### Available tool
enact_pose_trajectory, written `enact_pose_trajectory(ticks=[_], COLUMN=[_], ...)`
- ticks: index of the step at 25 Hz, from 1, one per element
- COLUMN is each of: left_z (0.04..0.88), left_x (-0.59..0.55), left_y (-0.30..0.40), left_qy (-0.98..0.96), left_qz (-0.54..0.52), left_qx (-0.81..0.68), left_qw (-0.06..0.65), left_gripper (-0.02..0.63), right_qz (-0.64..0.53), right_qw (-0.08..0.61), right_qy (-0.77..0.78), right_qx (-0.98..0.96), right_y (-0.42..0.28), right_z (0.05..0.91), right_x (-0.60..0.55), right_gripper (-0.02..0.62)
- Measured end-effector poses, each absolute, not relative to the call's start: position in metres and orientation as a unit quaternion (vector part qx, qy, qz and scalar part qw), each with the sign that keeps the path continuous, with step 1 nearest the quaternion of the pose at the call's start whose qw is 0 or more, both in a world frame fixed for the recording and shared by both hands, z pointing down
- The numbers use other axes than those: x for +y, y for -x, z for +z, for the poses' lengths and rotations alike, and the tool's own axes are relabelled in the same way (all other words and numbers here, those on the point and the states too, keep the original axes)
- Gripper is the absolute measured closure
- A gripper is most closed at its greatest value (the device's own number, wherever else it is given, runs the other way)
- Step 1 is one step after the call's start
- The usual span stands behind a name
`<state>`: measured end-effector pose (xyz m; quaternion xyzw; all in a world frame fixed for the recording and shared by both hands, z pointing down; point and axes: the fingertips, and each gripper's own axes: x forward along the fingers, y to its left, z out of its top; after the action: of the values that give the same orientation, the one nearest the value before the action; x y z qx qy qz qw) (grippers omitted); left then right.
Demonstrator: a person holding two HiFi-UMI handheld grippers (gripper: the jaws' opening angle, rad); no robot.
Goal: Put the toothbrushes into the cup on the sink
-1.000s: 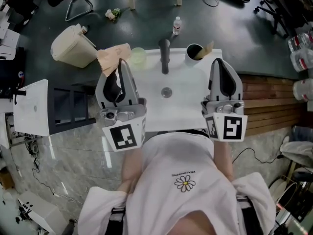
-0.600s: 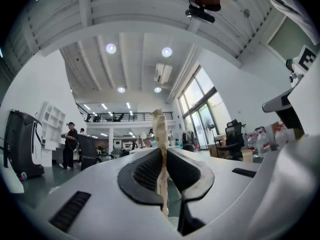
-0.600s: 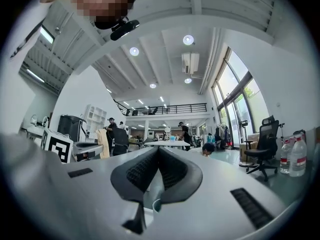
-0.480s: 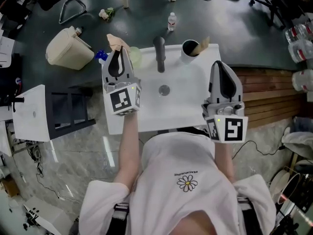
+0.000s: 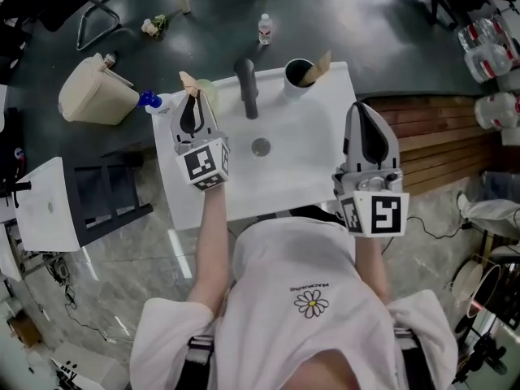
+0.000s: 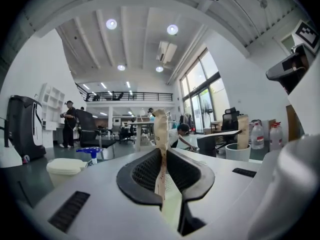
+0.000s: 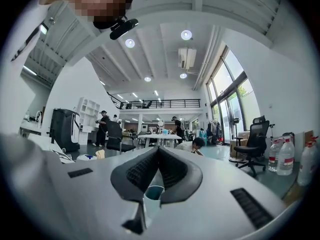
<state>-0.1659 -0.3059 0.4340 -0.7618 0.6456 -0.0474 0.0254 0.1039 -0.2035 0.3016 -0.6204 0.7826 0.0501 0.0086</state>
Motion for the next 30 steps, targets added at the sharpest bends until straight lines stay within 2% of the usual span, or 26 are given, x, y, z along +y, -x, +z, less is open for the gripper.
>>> enact_pose_trajectory(ticks=[3, 5, 7, 13, 19, 22, 26, 30], left_z=[0.441, 0.442, 0.440, 0.421, 0.346, 0.300, 0.249, 0.232], left_x=[-0.307, -0.307, -0.304, -0.295, -0.286, -0.271, -0.238, -0.205], left_y=[0.164, 0.162, 0.158, 0.151, 0.157, 0.153, 0.148, 0.149], left_qy=[0.763, 0.763, 0.765, 0.765, 0.761, 0.760, 0.755, 0.743], left_qz=[-0.046, -0.039, -0.033, -0.012, 0.039, 0.064, 0.073, 0.064], left_qx=[0.644, 0.645, 0.643, 0.643, 0.643, 0.636, 0.631, 0.640], left_qw=[0.016, 0.011, 0.009, 0.017, 0.076, 0.114, 0.163, 0.184], left_gripper=[0.555, 0.465, 0.435, 0.434, 0.434, 0.459, 0.589, 0.589], right_qz=[0.049, 0.051, 0.053, 0.053, 0.055, 0.060, 0.065, 0.065], right_qw=[0.005, 0.006, 0.008, 0.013, 0.024, 0.033, 0.052, 0.064], right_qy=[0.623, 0.623, 0.622, 0.614, 0.606, 0.601, 0.593, 0.584], right_qx=[0.781, 0.780, 0.781, 0.787, 0.793, 0.797, 0.801, 0.807], right_y=[-0.106, -0.106, -0.106, -0.103, -0.099, -0.101, -0.097, -0.081], right_z=[0.303, 0.302, 0.301, 0.299, 0.294, 0.290, 0.281, 0.275], right_x=[-0.202, -0.201, -0.200, -0.199, -0.202, -0.202, -0.206, -0.213], right_gripper=[0.583, 0.583, 0.583, 0.583, 0.583, 0.583, 0.583, 0.583])
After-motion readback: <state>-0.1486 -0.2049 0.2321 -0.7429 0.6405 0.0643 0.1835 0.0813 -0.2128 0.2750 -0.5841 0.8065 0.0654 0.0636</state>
